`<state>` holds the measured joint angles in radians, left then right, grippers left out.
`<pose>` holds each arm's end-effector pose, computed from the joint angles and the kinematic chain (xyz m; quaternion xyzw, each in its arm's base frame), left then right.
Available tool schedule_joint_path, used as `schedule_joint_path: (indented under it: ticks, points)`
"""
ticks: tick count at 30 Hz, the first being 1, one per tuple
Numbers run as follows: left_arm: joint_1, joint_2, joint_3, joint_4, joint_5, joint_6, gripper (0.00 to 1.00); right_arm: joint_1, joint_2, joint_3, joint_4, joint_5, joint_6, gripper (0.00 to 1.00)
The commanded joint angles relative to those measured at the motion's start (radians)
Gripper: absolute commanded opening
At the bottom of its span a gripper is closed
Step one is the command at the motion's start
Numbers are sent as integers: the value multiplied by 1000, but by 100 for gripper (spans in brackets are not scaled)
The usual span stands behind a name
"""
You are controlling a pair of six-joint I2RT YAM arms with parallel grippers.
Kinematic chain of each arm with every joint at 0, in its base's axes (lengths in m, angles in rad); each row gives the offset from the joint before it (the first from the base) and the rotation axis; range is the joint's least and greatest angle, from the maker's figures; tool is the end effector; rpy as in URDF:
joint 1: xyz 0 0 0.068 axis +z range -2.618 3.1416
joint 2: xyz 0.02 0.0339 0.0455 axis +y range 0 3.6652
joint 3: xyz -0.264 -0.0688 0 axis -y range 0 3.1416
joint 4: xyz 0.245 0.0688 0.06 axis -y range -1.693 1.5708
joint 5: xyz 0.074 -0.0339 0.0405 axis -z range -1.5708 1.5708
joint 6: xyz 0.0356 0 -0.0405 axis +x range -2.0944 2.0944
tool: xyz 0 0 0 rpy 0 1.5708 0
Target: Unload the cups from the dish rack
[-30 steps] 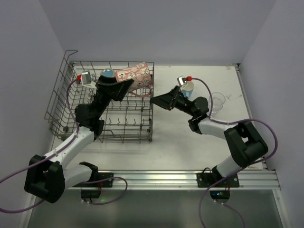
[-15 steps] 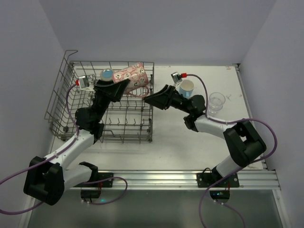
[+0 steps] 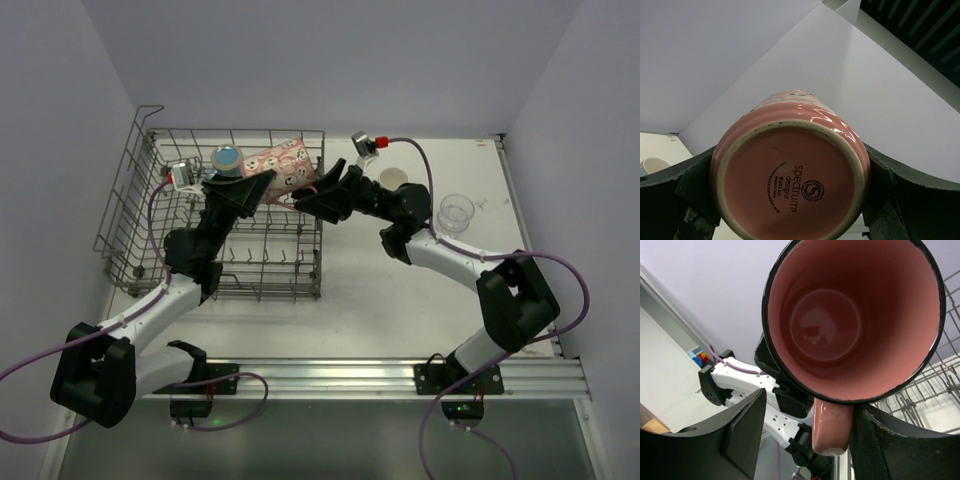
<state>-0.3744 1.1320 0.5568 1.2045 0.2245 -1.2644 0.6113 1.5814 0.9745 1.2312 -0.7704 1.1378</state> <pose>0.2148 -0.0929 0.3335 -0.1039 0.4498 -0.6818 0.5675 0.2634 0.2149 0.3452 -0.2130 0.4949 0.7427 0.3976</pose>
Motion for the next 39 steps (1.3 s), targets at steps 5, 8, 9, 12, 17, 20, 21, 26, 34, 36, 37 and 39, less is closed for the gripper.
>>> schedule_joint_path:
  ticks: [5, 8, 9, 12, 17, 20, 21, 26, 34, 36, 37, 39]
  points:
    - [-20, -11, 12, 179, -54, -39, 0, 24, 3, 78, -19, -21, -76, 58]
    - [-21, -11, 6, 185, -54, -47, 0, 27, 14, 89, -32, -21, -76, 55]
    - [-23, -11, 2, 187, -54, -47, 0, 27, 17, 98, -44, -23, -76, 54]
    - [-26, -17, -3, 187, -54, -47, 0, 30, 25, 112, -74, -17, -84, 53]
    - [-32, -23, -6, 187, -53, -41, 0, 34, 29, 121, -125, -1, -105, 46]
    - [-37, -23, -11, 190, -53, -43, 0, 36, 26, 128, -173, 10, -125, 36]
    - [-37, -24, -11, 190, -53, -43, 0, 36, 26, 131, -179, 10, -128, 35]
    - [-41, -23, -18, 193, -54, -43, 0, 36, 37, 168, -229, 8, -131, 29]
    - [-41, -18, -18, 194, -39, -50, 0, 36, 39, 188, -279, 5, -145, 0]
    - [-41, -9, -18, 190, -30, -62, 5, 36, 26, 175, -288, 6, -159, 0]
    - [-41, -3, -18, 191, -28, -70, 45, 36, 16, 174, -301, 5, -164, 0]
    - [-41, 2, -14, 179, -19, -81, 86, 36, 2, 162, -306, 2, -177, 0]
